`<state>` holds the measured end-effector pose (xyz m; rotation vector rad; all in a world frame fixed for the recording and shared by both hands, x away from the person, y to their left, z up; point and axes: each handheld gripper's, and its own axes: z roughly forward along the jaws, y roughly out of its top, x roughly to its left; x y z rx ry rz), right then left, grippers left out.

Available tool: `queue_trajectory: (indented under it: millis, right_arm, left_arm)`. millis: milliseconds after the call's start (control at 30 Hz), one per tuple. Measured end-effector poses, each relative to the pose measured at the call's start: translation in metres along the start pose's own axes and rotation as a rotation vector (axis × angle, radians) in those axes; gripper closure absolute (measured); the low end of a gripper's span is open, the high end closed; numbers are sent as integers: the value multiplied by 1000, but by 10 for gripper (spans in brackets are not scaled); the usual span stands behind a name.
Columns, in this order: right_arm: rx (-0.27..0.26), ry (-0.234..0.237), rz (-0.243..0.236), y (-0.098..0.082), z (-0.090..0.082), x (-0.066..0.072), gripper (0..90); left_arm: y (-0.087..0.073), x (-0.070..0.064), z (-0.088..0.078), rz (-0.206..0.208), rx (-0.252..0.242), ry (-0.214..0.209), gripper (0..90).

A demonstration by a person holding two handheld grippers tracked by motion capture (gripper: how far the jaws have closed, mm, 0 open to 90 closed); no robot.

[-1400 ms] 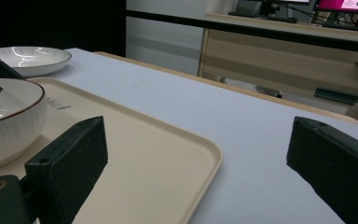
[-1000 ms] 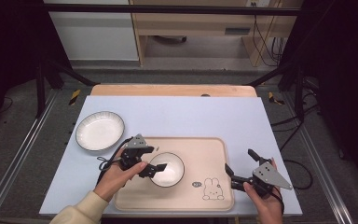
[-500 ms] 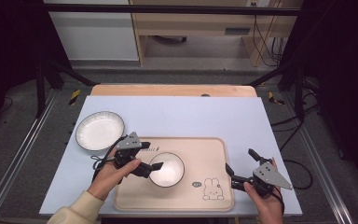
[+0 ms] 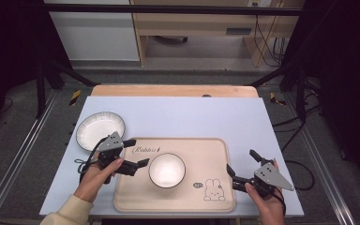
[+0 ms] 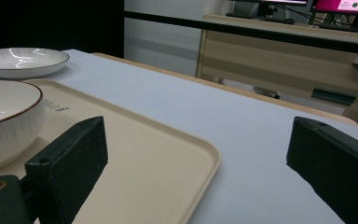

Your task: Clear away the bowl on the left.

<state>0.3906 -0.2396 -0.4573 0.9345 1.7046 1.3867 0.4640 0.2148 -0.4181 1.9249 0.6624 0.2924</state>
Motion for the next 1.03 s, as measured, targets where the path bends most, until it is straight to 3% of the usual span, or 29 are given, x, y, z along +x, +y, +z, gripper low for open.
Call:
queue_trajectory:
  millis: [333, 600, 767, 933, 1033]
  right_arm:
    - [0, 1, -3, 0, 0, 1, 52]
    - [3, 1, -1, -1, 0, 1, 52]
    - [3, 3, -2, -1, 1, 2, 52]
    - [3, 5, -3, -1, 1, 2, 52]
    - [3, 6, 1, -1, 1, 2, 52]
  left_arm:
    - [-22, 17, -21, -35, -38, 38, 78]
    - [-44, 28, -34, -19, -57, 122, 78]
    - [-59, 41, -48, -43, -103, 174, 78]
    - [-67, 46, -57, -72, -139, 190, 78]
    - [-69, 45, -58, -62, -143, 188, 78]
